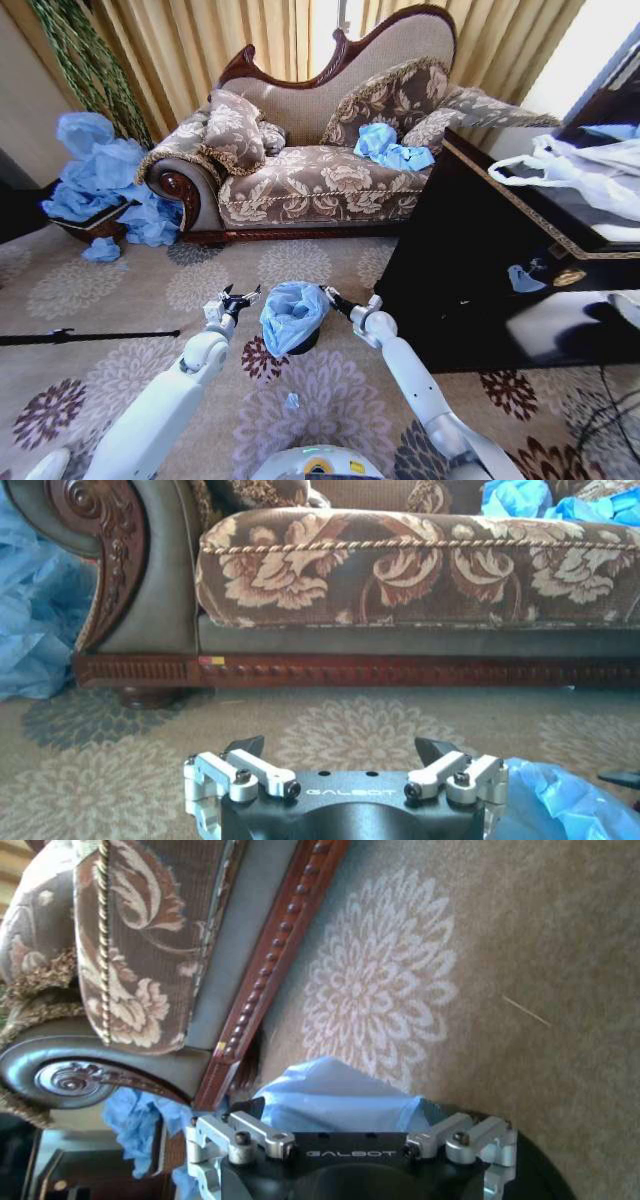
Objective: Place a garbage bag over the trash bin.
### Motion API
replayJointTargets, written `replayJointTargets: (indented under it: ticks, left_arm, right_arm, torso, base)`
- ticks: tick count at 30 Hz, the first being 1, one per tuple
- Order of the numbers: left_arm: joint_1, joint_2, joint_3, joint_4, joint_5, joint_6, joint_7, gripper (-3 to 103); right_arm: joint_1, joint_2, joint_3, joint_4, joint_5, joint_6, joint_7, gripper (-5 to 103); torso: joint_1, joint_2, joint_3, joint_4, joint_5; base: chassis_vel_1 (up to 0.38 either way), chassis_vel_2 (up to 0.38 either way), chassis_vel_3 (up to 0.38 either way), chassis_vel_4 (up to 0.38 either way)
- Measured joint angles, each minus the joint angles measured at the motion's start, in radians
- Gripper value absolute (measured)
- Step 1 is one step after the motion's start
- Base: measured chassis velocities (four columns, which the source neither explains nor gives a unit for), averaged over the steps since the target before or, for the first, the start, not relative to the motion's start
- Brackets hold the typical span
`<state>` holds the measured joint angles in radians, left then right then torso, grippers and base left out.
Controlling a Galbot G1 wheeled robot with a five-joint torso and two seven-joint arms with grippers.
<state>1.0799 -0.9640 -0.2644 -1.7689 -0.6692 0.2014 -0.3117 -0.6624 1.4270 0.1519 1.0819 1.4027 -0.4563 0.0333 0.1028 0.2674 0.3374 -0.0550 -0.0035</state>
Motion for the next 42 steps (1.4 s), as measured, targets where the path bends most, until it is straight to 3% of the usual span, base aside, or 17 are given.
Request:
replayJointTargets:
  ticks: [12,17,18,21,23,26,30,33,35,36,42]
  left_arm:
    - [0.005,-0.03,0.01,0.033,0.007,-0.004,0.003,100]
    - [-0.005,-0.034,0.018,0.056,0.018,-0.014,0.007,100]
    - [-0.005,-0.034,0.018,0.056,0.018,-0.014,0.007,100]
    - [-0.011,-0.043,0.023,0.069,0.027,-0.02,0.016,100]
    - [-0.013,-0.046,0.025,0.073,0.029,-0.021,0.017,100]
    - [-0.019,-0.052,0.03,0.084,0.032,-0.022,0.019,100]
    - [-0.023,-0.055,0.031,0.09,0.033,-0.024,0.02,100]
    - [-0.023,-0.06,0.033,0.097,0.038,-0.029,0.021,100]
    - [-0.022,-0.062,0.033,0.097,0.04,-0.031,0.022,100]
    - [-0.021,-0.066,0.033,0.1,0.043,-0.033,0.022,100]
    - [-0.018,-0.072,0.033,0.102,0.046,-0.034,0.022,100]
  right_arm:
    - [0.051,0.028,-0.014,-0.094,-0.058,0.014,-0.029,102]
    - [0.058,0.043,-0.014,-0.119,-0.083,0.031,-0.038,83]
    - [0.058,0.043,-0.014,-0.119,-0.083,0.031,-0.038,83]
    - [0.059,0.043,-0.016,-0.123,-0.092,0.04,-0.038,66]
    - [0.059,0.043,-0.017,-0.124,-0.094,0.044,-0.035,66]
    - [0.058,0.041,-0.016,-0.121,-0.095,0.046,-0.027,50]
    - [0.053,0.035,-0.015,-0.115,-0.099,0.046,-0.022,39]
    - [0.044,0.026,-0.015,-0.106,-0.114,0.046,-0.02,23]
    - [0.041,0.023,-0.016,-0.103,-0.116,0.047,-0.02,23]
    - [0.038,0.018,-0.018,-0.098,-0.121,0.049,-0.02,13]
    - [0.034,0.013,-0.018,-0.091,-0.144,0.06,-0.023,-2]
  torso:
    - [0.0,0.0,0.0,-0.0003,0.0]
    - [0.0,0.0,0.0,0.0,0.0001]
    - [0.0,0.0,0.0,0.0,0.0001]
    - [0.0,0.0,0.0,-0.0004,0.0001]
    - [0.0,0.0,0.0,-0.0002,0.0001]
    - [0.0,0.0,0.0,-0.0002,0.0]
    - [0.0,0.0,0.0,-0.0003,0.0001]
    - [0.0,0.0,0.0,-0.0001,0.0001]
    - [0.0,0.0,0.0,-0.0001,0.0001]
    - [0.0,0.0,0.0,-0.0004,0.0001]
    - [0.0,0.0,0.0,-0.0001,0.0001]
  base:
    - [0.0,0.0,0.0,0.0]
    - [0.0,0.0,0.0,0.0]
    - [0.0,0.0,0.0,0.0]
    - [0.0,0.0,0.0,0.0]
    - [0.0,0.0,0.0,0.0]
    - [0.0,0.0,0.0,0.0]
    - [0.0,0.0,0.0,0.0]
    - [0.0,0.0,0.0,0.0]
    - [0.0,0.0,0.0,0.0]
    - [0.0,0.0,0.0,0.0]
    - [0.0,0.0,0.0,0.0]
